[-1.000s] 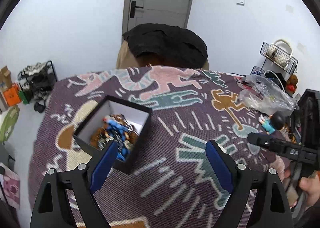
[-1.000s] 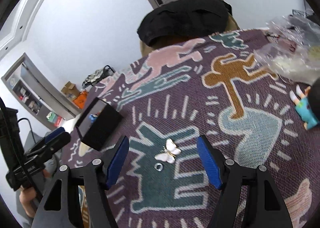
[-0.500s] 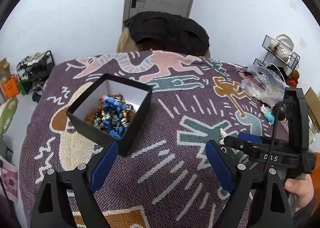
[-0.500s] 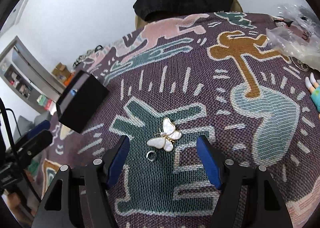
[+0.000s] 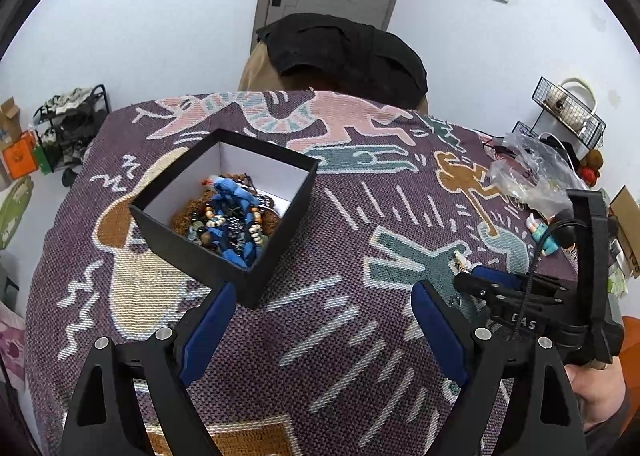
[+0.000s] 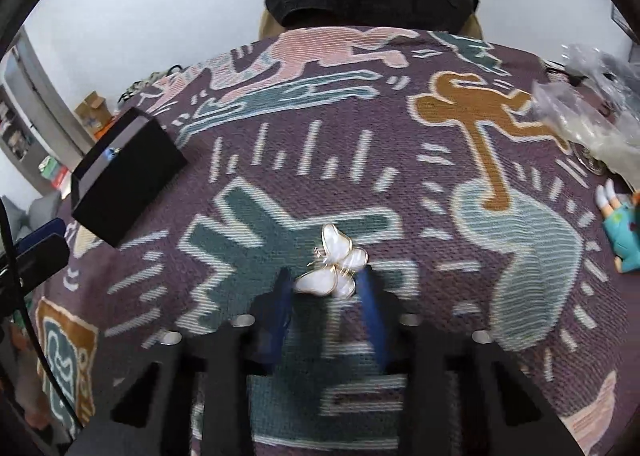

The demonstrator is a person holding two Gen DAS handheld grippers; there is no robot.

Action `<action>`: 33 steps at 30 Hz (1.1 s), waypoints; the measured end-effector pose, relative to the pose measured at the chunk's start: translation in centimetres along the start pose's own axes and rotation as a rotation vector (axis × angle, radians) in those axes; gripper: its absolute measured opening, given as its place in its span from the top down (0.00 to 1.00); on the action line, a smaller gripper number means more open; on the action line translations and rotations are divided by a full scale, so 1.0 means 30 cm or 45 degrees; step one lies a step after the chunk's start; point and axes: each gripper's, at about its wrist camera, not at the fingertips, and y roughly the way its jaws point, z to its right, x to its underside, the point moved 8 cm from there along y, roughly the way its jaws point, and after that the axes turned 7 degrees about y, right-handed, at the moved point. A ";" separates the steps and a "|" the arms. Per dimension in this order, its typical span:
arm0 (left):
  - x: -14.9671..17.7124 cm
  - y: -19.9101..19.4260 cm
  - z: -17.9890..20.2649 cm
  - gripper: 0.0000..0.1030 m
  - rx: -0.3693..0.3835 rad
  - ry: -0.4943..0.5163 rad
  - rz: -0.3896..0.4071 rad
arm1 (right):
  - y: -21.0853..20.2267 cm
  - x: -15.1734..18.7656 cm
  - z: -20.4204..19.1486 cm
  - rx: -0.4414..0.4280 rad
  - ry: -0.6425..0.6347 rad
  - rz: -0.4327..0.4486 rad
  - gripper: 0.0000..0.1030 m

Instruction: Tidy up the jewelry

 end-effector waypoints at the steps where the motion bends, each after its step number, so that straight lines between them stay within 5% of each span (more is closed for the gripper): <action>1: 0.000 0.003 0.004 0.13 0.002 0.002 -0.001 | -0.001 0.001 0.005 -0.024 0.009 -0.001 0.69; 15: 0.001 0.097 0.159 0.14 0.080 0.106 -0.047 | -0.098 0.005 0.164 -0.122 0.198 0.074 0.69; 33: 0.066 0.255 0.400 0.40 0.060 0.356 -0.155 | -0.250 0.023 0.333 -0.163 0.314 0.194 0.69</action>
